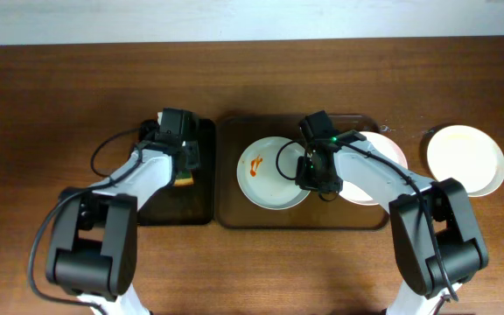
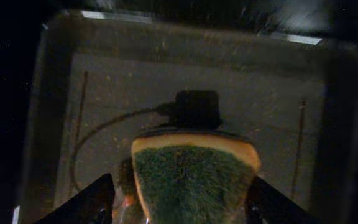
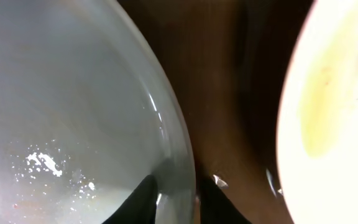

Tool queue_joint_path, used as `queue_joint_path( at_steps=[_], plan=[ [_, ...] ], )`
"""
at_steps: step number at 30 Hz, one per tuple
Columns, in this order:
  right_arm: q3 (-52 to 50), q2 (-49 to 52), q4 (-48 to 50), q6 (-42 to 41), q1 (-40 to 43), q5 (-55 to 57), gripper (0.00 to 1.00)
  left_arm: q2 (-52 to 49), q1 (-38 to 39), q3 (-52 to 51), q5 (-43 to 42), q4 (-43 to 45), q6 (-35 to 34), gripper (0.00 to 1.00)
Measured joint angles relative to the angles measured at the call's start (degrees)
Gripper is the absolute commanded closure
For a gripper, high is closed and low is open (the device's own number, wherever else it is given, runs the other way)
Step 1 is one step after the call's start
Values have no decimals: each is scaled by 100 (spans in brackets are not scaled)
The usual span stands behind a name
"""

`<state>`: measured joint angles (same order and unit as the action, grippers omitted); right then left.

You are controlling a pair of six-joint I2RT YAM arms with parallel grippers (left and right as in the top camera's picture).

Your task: Clean dirty plates on tray and stack at the side

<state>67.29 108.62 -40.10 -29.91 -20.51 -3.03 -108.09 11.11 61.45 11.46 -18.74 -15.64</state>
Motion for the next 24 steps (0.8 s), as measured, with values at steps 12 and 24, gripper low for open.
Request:
queue_joint_path(
  at_steps=[12,24],
  plan=[
    [365,42,-195,232,24,-2,44,-140,7,195,105,-291,0,100],
    [1056,46,-1248,966,1152,-1812,2,675,-2,254,33,-1169,376,100]
  ],
)
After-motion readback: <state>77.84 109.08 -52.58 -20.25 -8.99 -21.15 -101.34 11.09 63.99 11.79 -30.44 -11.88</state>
